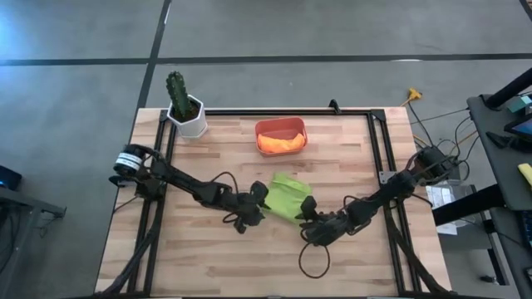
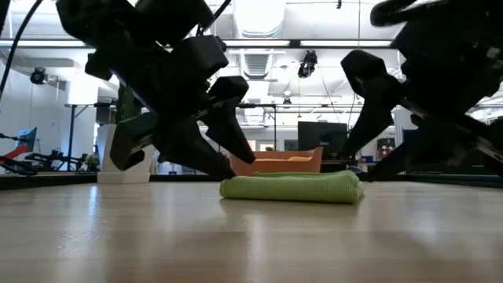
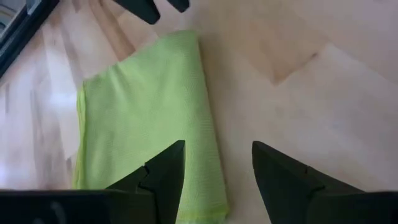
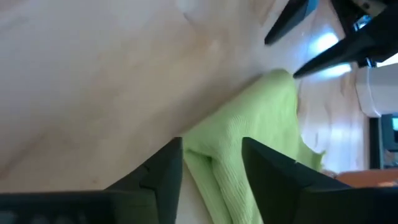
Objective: Roll microfiber towels into tight, uniform cylinder then place into a basket
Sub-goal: Roll the green microfiber cloth
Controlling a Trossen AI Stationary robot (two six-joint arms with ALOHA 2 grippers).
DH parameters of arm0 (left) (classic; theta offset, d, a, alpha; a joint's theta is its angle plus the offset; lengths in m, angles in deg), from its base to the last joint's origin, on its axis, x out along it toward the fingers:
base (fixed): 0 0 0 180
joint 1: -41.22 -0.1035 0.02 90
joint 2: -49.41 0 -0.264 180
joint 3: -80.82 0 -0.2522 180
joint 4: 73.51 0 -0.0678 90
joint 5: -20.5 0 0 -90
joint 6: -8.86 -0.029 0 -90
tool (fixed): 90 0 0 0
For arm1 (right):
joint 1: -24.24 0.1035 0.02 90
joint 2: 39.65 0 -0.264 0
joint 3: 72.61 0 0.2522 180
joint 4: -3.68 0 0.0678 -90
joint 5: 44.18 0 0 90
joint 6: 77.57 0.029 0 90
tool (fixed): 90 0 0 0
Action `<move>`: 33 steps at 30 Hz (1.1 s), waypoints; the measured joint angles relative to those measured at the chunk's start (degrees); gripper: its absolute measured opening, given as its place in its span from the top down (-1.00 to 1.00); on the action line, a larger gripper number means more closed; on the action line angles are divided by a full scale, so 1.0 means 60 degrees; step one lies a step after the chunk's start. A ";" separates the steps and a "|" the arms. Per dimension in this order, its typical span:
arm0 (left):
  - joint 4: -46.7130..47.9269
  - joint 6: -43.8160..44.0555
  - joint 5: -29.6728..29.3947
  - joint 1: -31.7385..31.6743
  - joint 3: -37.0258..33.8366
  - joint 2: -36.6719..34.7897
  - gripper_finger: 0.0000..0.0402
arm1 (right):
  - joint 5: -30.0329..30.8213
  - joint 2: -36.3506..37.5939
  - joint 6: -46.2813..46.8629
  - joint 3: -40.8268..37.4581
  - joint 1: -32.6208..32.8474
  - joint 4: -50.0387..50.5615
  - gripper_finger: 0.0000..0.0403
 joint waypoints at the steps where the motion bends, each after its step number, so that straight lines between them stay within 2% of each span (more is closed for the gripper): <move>1: -0.0055 0.0000 0.0018 0.0000 -0.0025 0.0007 0.15 | -0.0063 0.0000 0.0060 0.0000 -0.0021 -0.0097 0.15; 5: -0.0131 0.0006 0.0013 -0.0005 -0.0035 0.0144 0.15 | -0.0602 -0.0136 0.0609 0.0011 -0.0324 -0.0396 0.00; 8: -0.0173 0.0007 0.0014 -0.0007 -0.0068 0.0438 0.15 | -0.0621 -0.0353 0.1018 -0.0002 -0.0489 -0.0517 -0.05; 13: -0.0662 0.0031 -0.0122 -0.0006 -0.0020 0.0948 0.15 | -0.0618 -0.0709 0.1404 0.0000 -0.0657 -0.0875 -0.04; 19: -0.0882 0.0191 -0.0478 -0.0003 -0.0018 0.1012 0.15 | -0.0433 -0.1209 0.2129 0.0033 -0.0781 -0.1303 0.01; 23: -0.0854 0.0597 -0.0551 -0.0015 0.0009 0.1045 0.15 | -0.0479 -0.1377 0.2716 0.0044 -0.0861 -0.1408 0.17; 27: -0.0809 0.0974 -0.1052 -0.0011 -0.0017 0.1067 0.19 | -0.0590 -0.1306 0.2818 0.0036 -0.0861 -0.1336 0.46; 30: -0.0742 0.1210 -0.1282 -0.0015 -0.0004 0.1078 0.33 | -0.0588 -0.1263 0.2955 0.0016 -0.0872 -0.1219 0.70; 33: -0.0664 0.1268 -0.1296 -0.0018 0.0044 0.1091 0.56 | -0.0559 -0.1260 0.3212 0.0011 -0.0872 -0.1134 0.89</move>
